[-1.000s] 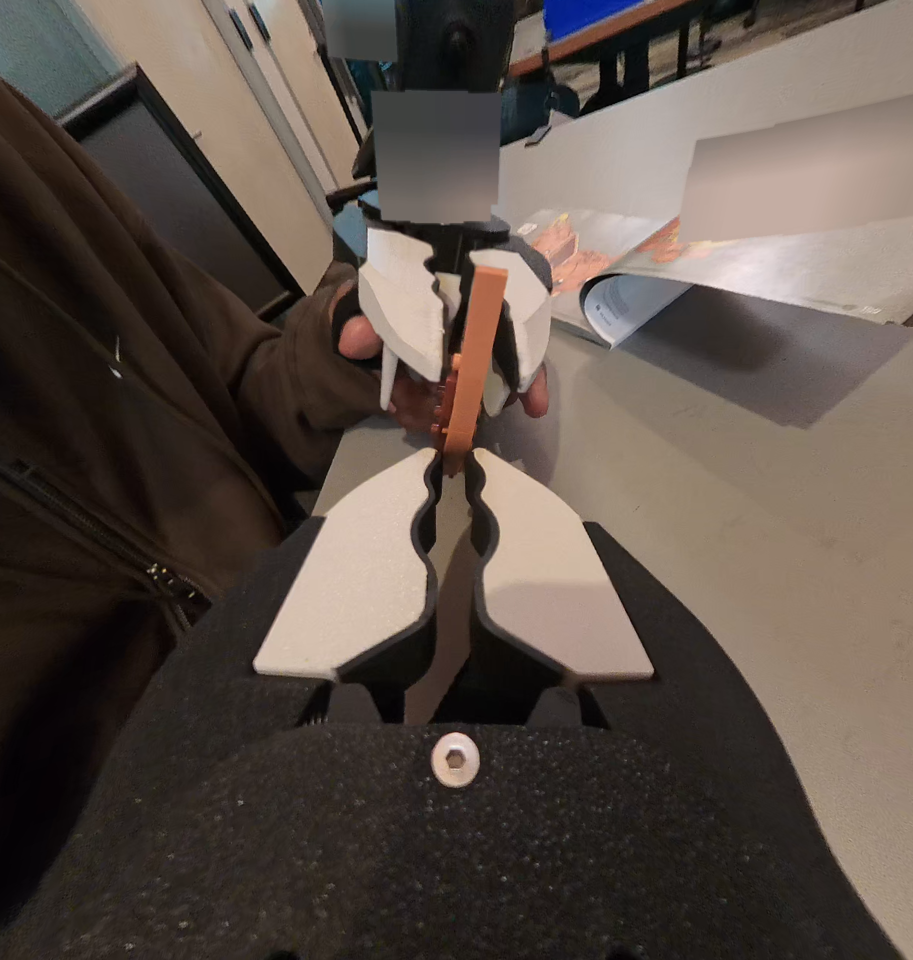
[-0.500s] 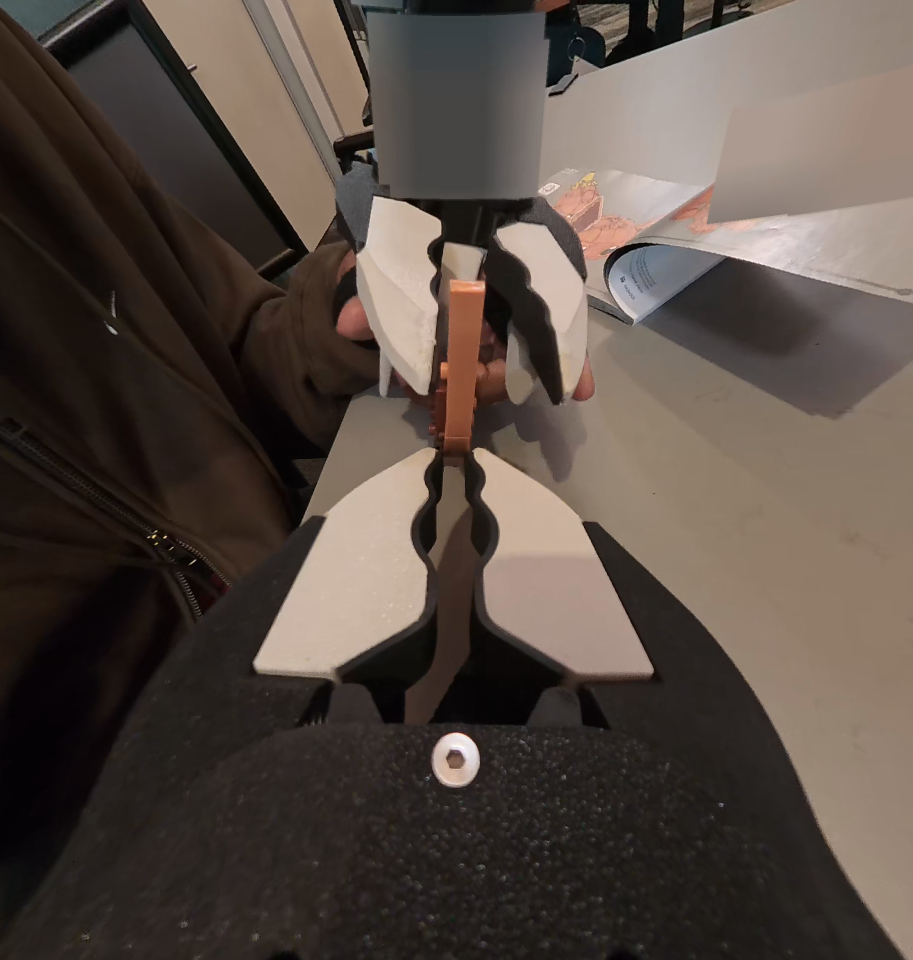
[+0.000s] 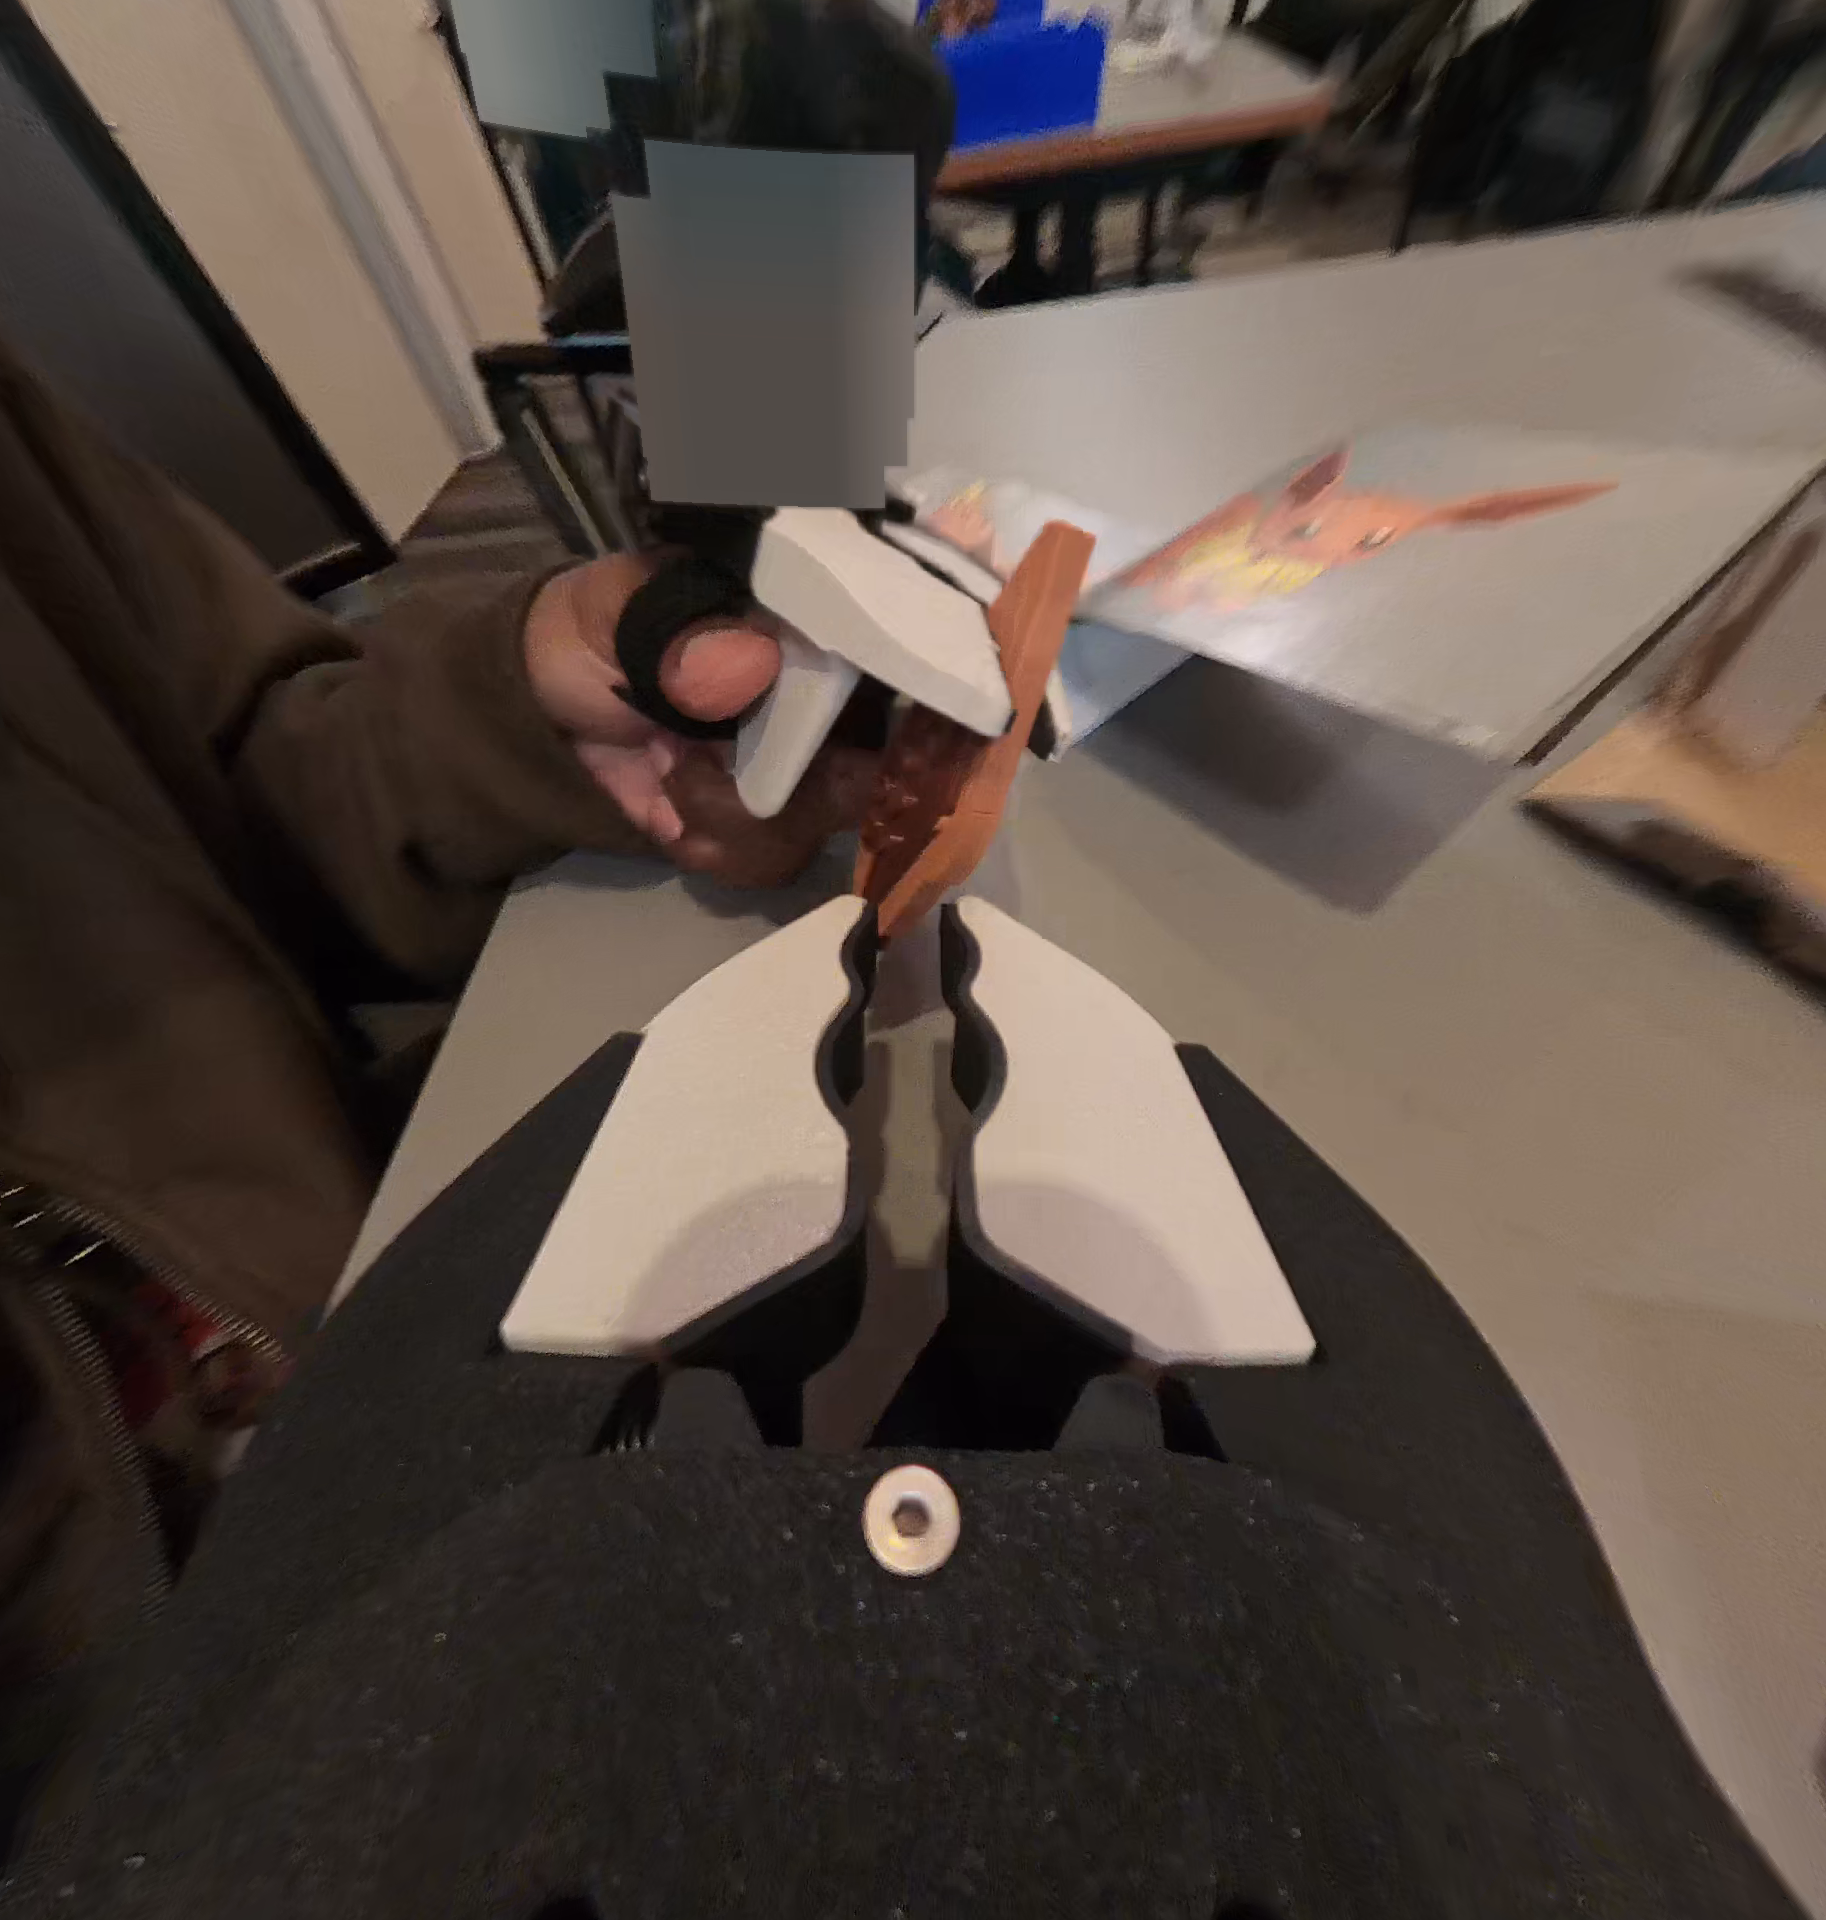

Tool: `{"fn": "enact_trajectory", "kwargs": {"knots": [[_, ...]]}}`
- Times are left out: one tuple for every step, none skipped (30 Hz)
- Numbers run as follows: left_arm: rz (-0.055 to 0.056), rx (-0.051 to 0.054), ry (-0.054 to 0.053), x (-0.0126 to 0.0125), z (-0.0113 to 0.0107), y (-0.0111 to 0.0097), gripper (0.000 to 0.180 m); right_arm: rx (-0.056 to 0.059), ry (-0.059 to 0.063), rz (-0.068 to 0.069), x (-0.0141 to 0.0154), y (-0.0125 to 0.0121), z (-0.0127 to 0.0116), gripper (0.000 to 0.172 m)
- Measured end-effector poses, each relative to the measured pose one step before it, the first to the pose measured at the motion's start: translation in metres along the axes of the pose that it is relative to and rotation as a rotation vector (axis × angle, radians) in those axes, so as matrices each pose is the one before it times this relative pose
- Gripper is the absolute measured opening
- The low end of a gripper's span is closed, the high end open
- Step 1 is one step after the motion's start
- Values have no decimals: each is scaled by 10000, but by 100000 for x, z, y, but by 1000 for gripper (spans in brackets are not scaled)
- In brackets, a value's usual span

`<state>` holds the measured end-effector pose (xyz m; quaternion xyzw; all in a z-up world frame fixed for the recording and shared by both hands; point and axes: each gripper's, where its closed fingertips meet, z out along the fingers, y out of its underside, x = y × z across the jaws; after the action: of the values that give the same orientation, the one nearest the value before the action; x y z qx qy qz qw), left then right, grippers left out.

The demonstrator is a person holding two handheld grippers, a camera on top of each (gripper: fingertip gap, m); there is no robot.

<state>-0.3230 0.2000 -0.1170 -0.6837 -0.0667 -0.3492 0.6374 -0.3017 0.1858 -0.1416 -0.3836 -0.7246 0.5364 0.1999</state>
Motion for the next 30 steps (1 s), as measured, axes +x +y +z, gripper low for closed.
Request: {"fn": "enact_trajectory", "kwargs": {"knots": [[-436, 469, -240, -563, -173, -561, 10, 234, 384, -409, 200, -503, -86, 12], [-344, 413, -191, -400, -103, -444, 10, 109, 407, -508, 123, -330, 29, 12], [-253, 321, -163, -255, -23, -305, 10, -28, 438, -603, 87, -120, 142, 13], [-173, 267, -170, -206, 23, -197, 10, -185, 459, -677, 79, 124, 224, 14], [-129, 240, -202, -213, 43, -152, 10, -239, 402, -666, -9, 204, 272, 14], [-98, 212, -130, -95, 57, -93, 10, -221, 346, -550, -25, 206, 267, 14], [-111, 162, -109, -73, 67, -46, 10, -186, 361, -390, 79, 171, 251, 14], [-103, 104, -77, -22, 79, 42, 10, -85, 270, -233, 63, 38, 180, 14], [-78, 93, -86, -34, 84, 35, 10, 16, 182, -94, 39, -84, 118, 14], [-39, 107, -73, 5, 52, 18, 10, 9, 156, -1, 101, -54, 85, 14], [-23, 110, -106, -70, 16, -29, 10, -63, 138, 24, 148, 84, 75, 13], [-14, 54, -90, -88, 0, -14, 10, -79, 119, 4, 144, 124, 52, 12], [-45, 5, 4, 9, 28, 43, 10, -38, 174, -20, 237, 56, 8, 10], [-106, 30, 15, 8, 15, 14, 10, -10, 98, -11, 111, -2, 0, 10], [-150, 98, -19, -58, -18, -59, 10, -9, 73, 25, 43, -16, 24, 11], [-123, 91, -21, -39, -16, -36, 10, -17, 87, 9, 35, -4, 58, 11], [-58, 65, -66, -65, -1, 4, 10, -54, 103, -48, 10, 61, 92, 11], [29, 56, -97, -61, 0, 18, 10, -82, 133, -98, 33, 87, 88, 11], [76, 23, -85, -19, 17, 30, 10, -84, 136, -101, 37, 86, 84, 11], [61, 10, -77, -8, 24, 54, 10, -69, 124, -69, 31, 63, 79, 11], [18, 32, -62, -16, 0, 26, 10, -65, 117, -26, 52, 47, 65, 11], [-4, 36, -41, -9, -2, 11, 11, -67, 98, 3, 45, 65, 74, 11], [16, 9, -45, -28, 0, 19, 11, -44, 81, 4, 28, 37, 65, 11], [20, 3, -17, -13, -5, -10, 11, -23, 72, 5, 10, 23, 41, 11], [-8, -5, -11, -17, -5, 13, 11, -33, 52, 9, 13, 25, 42, 11], [4, -6, -18, -26, -5, 8, 11, -49, 54, -8, 25, 26, 16, 10], [20, -4, -9, 3, 2, -7, 11, -50, 57, -35, 58, 27, 0, 9], [23, 3, 3, 18, -4, -2, 11, -45, 51, -42, 51, 18, -27, 8], [16, 9, 39, 55, -12, -12, 11, -43, 34, -11, 83, 20, -49, 8], [3, -17, 29, 33, 8, 9, 11, -32, -10, 76, 109, 41, -45, 7]]}}
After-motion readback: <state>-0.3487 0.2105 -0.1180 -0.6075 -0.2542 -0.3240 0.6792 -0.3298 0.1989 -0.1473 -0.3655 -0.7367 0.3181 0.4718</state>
